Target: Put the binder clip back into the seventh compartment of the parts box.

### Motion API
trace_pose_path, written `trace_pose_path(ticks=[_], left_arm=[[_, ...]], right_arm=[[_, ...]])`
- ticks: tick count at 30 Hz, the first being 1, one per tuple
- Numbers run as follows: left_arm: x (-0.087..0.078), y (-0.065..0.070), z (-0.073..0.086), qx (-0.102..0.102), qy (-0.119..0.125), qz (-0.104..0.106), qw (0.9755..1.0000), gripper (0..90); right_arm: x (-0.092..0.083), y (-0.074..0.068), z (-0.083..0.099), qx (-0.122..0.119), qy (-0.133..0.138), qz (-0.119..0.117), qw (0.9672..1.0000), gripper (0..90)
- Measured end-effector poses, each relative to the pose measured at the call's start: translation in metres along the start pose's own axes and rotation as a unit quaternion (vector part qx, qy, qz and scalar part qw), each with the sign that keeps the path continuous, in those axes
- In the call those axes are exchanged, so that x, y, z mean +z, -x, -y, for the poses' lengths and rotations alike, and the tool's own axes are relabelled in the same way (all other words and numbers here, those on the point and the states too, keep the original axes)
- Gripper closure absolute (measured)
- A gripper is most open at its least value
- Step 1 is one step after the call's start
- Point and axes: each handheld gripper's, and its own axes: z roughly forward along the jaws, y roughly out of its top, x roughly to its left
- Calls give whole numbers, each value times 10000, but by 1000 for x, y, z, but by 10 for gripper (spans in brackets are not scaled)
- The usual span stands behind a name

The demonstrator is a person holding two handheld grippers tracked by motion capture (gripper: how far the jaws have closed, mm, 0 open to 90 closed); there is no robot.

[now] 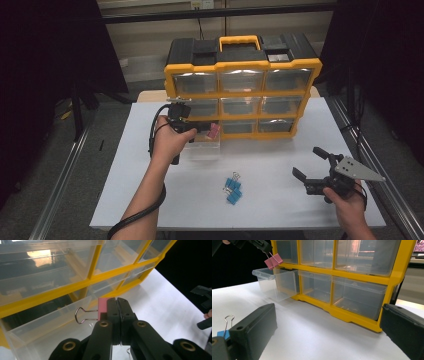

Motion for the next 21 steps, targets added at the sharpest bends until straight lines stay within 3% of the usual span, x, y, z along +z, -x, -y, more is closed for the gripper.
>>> trace_pose_path(ticks=[18, 21], left_arm=[[8, -7, 5, -8, -40, -128, 9999, 895], [9, -8, 7, -8, 75, -127, 9999, 884]], right_arm=[[-1, 0, 0, -6, -1, -12, 10000, 4], [-1, 0, 0, -22, 6, -18, 10000, 4]])
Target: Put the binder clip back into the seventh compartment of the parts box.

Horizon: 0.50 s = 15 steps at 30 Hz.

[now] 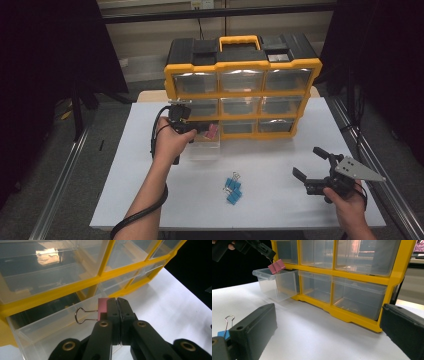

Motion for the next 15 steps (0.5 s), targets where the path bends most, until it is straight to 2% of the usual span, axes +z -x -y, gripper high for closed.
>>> trace_pose_path(ticks=[2, 4, 5, 11, 15], left_arm=[[1, -1, 2, -84, 49, 45, 9999, 833], [1, -1, 3, -2, -22, 19, 10000, 785], [1, -1, 5, -28, 6, 59, 10000, 766], [-2, 2, 10, -51, 2, 181, 9998, 698], [-4, 7, 13, 92, -9, 245, 9997, 651]], right_arm=[[0, 0, 0, -2, 2, -3, 10000, 4], [0, 0, 0, 13, -8, -6, 10000, 4], [0, 0, 0, 10, -3, 1, 10000, 4], [0, 0, 0, 2, 2, -6, 10000, 4], [0, 0, 0, 6, 0, -1, 10000, 4]])
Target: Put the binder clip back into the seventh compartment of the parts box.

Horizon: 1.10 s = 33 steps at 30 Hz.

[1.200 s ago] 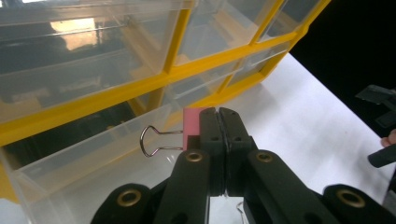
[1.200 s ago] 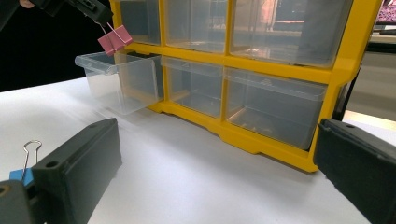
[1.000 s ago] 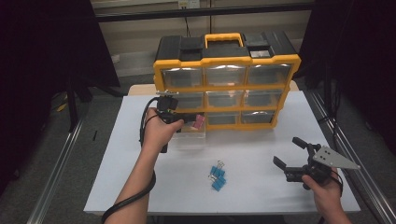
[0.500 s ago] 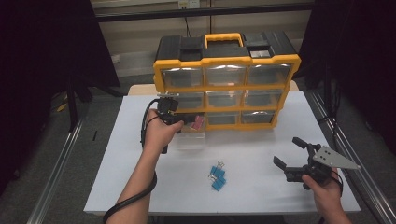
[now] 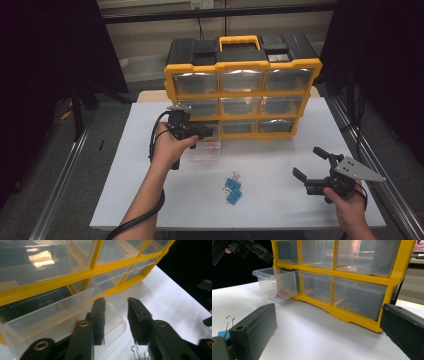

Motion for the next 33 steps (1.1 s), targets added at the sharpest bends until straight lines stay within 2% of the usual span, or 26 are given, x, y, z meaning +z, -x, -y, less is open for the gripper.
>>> trace_pose_path(ticks=[3, 4, 12, 14, 15, 18, 23, 24, 28, 33], left_arm=[[-1, 4, 2, 64, 2, 62, 10000, 610], [-1, 6, 3, 30, 46, 83, 10000, 601], [0, 14, 10, 241, 6, 263, 9994, 513], [1, 17, 12, 215, -2, 288, 9994, 492], [1, 18, 13, 272, -30, 319, 9991, 480], [3, 22, 16, 259, 59, 405, 9988, 424], [5, 26, 21, 286, 29, 401, 9988, 325], [6, 26, 22, 286, 59, 471, 9985, 308], [8, 27, 26, 357, 46, 461, 9983, 256], [10, 31, 31, 409, -3, 573, 9975, 209]], right_arm=[[0, 0, 0, -7, 19, -12, 10000, 4], [0, 0, 0, -10, 20, -16, 10000, 4], [0, 0, 0, -14, 4, -9, 10000, 4], [0, 0, 0, -15, 7, -10, 10000, 4], [0, 0, 0, -12, 17, -23, 10000, 4], [0, 0, 0, -10, 5, -12, 10000, 4], [0, 0, 0, -11, 16, -24, 10000, 5], [0, 0, 0, -10, 16, -20, 10000, 4], [0, -1, 0, 0, 10, -7, 10000, 4], [1, -1, 0, 7, 18, 1, 10000, 4]])
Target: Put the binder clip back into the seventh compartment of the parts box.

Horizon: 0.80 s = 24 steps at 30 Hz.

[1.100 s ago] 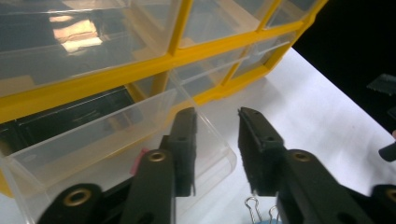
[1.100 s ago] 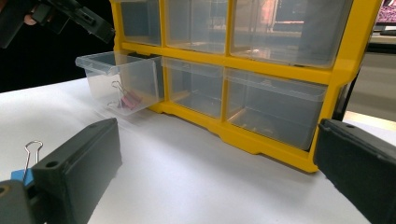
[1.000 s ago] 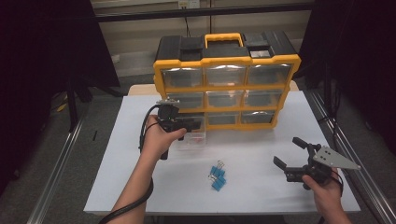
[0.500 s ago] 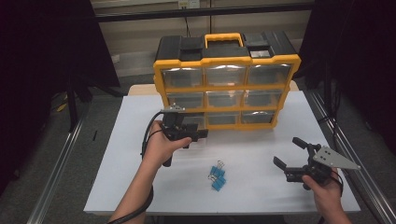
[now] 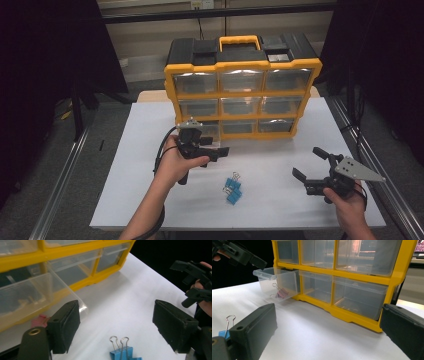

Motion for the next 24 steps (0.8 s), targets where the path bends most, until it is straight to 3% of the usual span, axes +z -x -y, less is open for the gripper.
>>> trace_pose_path(ticks=[6, 24], left_arm=[[4, 4, 5, 125, -7, 38, 9999, 177], [20, 9, 30, 219, -128, 222, 9994, 155]], right_arm=[[-1, 0, 0, -22, -29, -34, 10000, 4], [-1, 0, 0, -30, -32, -27, 10000, 4]])
